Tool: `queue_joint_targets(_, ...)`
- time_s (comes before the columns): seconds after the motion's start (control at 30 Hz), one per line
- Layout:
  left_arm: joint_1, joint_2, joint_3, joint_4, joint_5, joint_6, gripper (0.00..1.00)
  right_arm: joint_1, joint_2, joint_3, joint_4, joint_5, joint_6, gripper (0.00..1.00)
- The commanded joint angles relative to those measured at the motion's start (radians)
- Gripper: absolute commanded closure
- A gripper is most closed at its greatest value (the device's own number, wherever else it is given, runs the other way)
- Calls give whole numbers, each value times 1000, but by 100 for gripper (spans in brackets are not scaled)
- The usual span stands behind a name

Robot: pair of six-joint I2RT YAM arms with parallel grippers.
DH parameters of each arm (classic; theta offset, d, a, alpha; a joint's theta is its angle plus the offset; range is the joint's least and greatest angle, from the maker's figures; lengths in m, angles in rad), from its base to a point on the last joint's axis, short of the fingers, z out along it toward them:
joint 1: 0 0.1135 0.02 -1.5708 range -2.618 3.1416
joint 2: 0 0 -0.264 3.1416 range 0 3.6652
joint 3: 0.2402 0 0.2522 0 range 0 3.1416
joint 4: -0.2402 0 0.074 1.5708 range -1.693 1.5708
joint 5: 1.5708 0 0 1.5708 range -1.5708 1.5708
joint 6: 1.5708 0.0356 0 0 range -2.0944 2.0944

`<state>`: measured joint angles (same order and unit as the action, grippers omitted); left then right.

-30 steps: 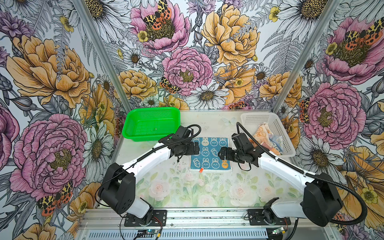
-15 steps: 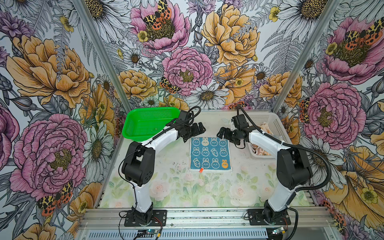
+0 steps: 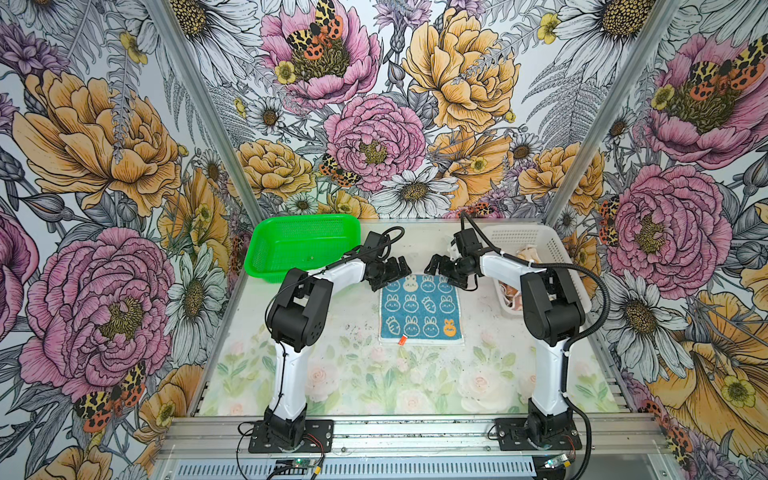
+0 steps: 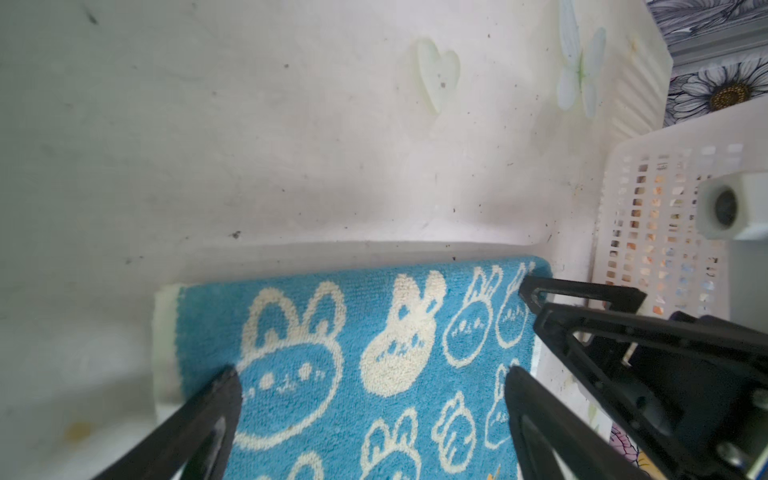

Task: Fold and stack the towels
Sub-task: 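Raise both grippers and move them to the towel's farther edge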

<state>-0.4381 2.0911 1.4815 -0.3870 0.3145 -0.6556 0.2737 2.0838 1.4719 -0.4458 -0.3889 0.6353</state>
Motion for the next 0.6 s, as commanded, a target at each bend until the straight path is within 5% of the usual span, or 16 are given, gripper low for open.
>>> queue_joint_targets(0.0, 7, 16, 5, 22, -25, 31, 1, -16, 36, 16, 16, -4, -39, 1)
queue_joint_targets(0.2, -7, 18, 56, -27, -39, 72, 1, -18, -39, 36, -11, -14, -82, 1)
queue_joint_targets(0.57, -5, -25, 211, -199, -106, 223, 1, -35, -42, 125, -207, 190, -265, 1)
